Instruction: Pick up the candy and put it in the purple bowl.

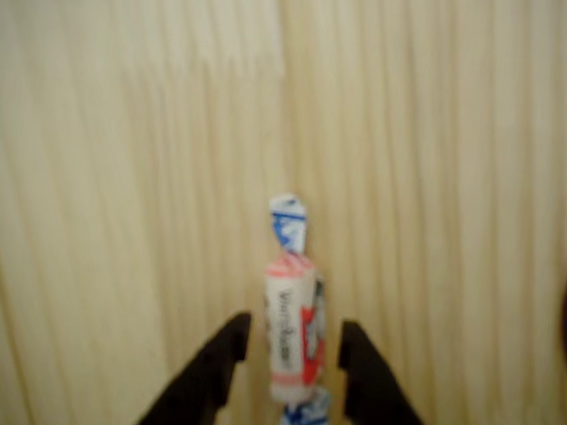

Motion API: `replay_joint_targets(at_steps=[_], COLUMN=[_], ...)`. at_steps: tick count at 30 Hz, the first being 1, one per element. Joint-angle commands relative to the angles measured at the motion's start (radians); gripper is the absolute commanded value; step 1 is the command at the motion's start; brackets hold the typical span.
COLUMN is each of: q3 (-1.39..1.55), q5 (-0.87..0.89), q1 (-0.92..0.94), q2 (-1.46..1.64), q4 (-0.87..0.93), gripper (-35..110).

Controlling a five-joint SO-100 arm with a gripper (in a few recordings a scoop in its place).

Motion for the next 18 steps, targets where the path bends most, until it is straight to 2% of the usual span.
replay_joint_targets(at_steps=[1, 18], q3=[-0.005, -0.043], q5=[-0.005, 0.017], q1=[0.006, -0.003], q2=[0.029, -0.012], q4=[-0.015, 0.017], gripper=[14, 9])
